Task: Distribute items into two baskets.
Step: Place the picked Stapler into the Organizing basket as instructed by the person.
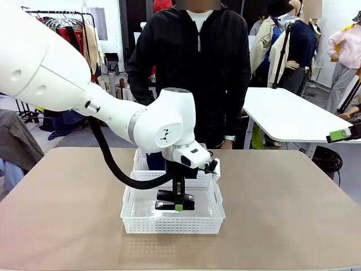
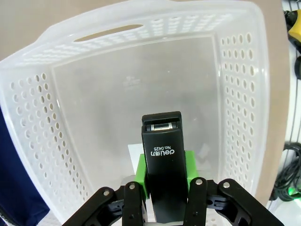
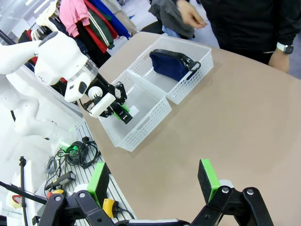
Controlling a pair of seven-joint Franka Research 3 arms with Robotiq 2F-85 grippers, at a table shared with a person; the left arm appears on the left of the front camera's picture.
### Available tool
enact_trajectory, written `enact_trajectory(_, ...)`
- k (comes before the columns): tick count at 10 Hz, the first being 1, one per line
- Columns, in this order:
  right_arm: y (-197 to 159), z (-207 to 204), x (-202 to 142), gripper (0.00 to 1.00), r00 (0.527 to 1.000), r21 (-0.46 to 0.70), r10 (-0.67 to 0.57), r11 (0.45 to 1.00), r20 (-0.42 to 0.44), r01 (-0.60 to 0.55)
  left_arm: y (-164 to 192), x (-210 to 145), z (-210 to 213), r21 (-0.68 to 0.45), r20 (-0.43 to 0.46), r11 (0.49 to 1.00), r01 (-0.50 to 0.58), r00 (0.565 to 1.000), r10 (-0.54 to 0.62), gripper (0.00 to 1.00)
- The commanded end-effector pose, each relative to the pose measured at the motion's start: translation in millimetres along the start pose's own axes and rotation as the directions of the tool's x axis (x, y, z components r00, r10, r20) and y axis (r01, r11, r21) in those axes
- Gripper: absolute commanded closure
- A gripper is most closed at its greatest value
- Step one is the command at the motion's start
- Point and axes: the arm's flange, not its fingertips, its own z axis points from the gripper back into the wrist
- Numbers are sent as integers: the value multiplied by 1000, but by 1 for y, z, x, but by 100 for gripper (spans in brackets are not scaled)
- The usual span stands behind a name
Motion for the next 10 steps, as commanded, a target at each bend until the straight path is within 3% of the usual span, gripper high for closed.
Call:
enact_trajectory(1, 1, 1, 1, 0, 1000, -3, -2, 1000, -3, 2, 7, 4, -5, 28, -21, 999, -20, 1000, 20, 100)
enact_trajectory(7, 1, 1, 1, 0, 1000, -3, -2, 1000, -3, 2, 11, 4, -16, 8, -28, 1000, -29, 999, 29, 100)
enact_trajectory(8, 1, 1, 1, 0, 1000, -3, -2, 1000, -3, 2, 11, 3, -16, 7, -32, 999, -35, 999, 35, 87)
enact_trajectory(10, 1, 1, 1, 0, 1000, -3, -2, 1000, -3, 2, 10, 3, -15, -3, -24, 999, -34, 999, 34, 47)
